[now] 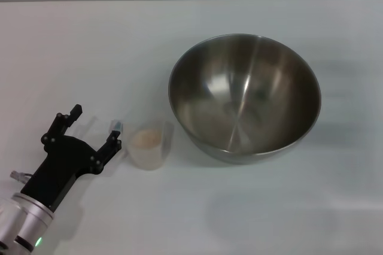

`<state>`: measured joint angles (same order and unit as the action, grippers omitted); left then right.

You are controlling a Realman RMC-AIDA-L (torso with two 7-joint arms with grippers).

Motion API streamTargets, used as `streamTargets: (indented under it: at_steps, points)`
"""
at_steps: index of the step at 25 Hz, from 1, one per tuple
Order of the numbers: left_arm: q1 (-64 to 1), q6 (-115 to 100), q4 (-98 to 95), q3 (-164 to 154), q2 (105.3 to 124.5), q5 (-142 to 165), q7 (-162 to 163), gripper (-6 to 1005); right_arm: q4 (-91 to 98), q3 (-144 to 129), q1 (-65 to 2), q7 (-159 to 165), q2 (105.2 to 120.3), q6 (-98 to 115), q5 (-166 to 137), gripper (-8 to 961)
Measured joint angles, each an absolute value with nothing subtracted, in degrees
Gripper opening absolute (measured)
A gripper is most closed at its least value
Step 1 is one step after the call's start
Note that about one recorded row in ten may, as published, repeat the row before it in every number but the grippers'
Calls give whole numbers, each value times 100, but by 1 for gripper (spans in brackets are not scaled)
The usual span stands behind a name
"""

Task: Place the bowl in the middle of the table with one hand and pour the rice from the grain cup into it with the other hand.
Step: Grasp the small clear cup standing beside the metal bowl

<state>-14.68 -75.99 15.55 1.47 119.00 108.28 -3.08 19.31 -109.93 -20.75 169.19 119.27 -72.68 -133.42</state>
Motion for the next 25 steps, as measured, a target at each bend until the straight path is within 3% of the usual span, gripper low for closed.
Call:
streamTargets:
  at_steps: [18, 21, 25]
  points:
    - [-1569, -7532, 1611, 311, 11900, 10851, -285, 740, 1976, -11003, -2057, 16919, 11931, -7270, -13340, 404]
    - [-1572, -7519, 1636, 350, 11900, 10834, -284, 515, 1978, -11003, -2051, 16919, 11933, -7282, -13340, 404]
    - [-1579, -7514, 1636, 394, 11900, 10844, -260, 429, 1978, -11003, -2042, 16919, 11935, -7286, -13340, 404]
